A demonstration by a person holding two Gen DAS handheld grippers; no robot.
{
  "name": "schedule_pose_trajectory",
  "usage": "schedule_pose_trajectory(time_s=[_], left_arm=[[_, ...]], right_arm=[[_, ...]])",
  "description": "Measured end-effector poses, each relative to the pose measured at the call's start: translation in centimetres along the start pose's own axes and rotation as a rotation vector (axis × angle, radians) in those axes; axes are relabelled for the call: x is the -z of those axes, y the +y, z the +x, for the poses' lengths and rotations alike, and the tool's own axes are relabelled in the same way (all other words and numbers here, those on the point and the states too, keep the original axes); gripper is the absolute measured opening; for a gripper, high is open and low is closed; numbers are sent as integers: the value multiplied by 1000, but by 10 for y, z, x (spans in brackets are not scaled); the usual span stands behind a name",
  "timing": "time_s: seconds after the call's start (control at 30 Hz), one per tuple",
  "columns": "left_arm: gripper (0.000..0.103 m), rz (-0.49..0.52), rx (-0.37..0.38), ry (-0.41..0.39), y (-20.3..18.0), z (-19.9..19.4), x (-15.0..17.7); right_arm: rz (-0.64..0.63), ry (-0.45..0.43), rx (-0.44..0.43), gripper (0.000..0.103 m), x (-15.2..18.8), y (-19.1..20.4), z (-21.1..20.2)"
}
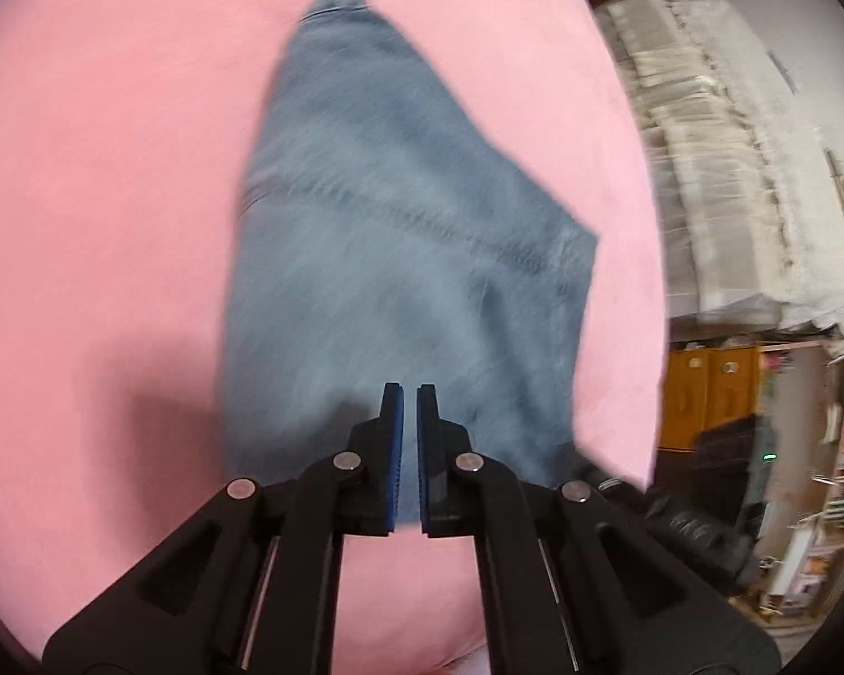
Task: Fold large clothes
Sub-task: 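Press and square the folded denim bundle with both closed tools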
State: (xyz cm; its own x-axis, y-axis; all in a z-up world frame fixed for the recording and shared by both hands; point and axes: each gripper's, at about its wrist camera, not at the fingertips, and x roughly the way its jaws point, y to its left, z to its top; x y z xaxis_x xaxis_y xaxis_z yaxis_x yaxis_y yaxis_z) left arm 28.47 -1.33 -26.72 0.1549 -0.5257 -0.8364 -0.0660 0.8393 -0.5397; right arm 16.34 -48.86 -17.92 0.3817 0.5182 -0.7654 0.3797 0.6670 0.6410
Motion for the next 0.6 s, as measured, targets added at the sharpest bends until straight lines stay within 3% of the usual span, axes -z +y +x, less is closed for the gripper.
schedule_pose_trajectory(time_s=[0.1,0.13,0.2,0.4,0.5,0.6], left_arm=[[1,28,-24,3,-4,20,-40],[1,42,-36,-6,-5,25,-51],[1,39,-52,-14,-3,38,-71],[1,29,12,-54,7,76,-120],[1,51,-2,-86,13,90,-136],[0,-8,9,-139,22,92,-144]], right_arm=[[72,51,-105,1,-10,28,43],[104,55,-178,1,-15,38,62],[111,43,-207,1,-31,51,91],[48,21,-142,1,-88,80,149],[-94,-36,71,1,-115,89,153],[-111,-35,60,1,-127,74,139]])
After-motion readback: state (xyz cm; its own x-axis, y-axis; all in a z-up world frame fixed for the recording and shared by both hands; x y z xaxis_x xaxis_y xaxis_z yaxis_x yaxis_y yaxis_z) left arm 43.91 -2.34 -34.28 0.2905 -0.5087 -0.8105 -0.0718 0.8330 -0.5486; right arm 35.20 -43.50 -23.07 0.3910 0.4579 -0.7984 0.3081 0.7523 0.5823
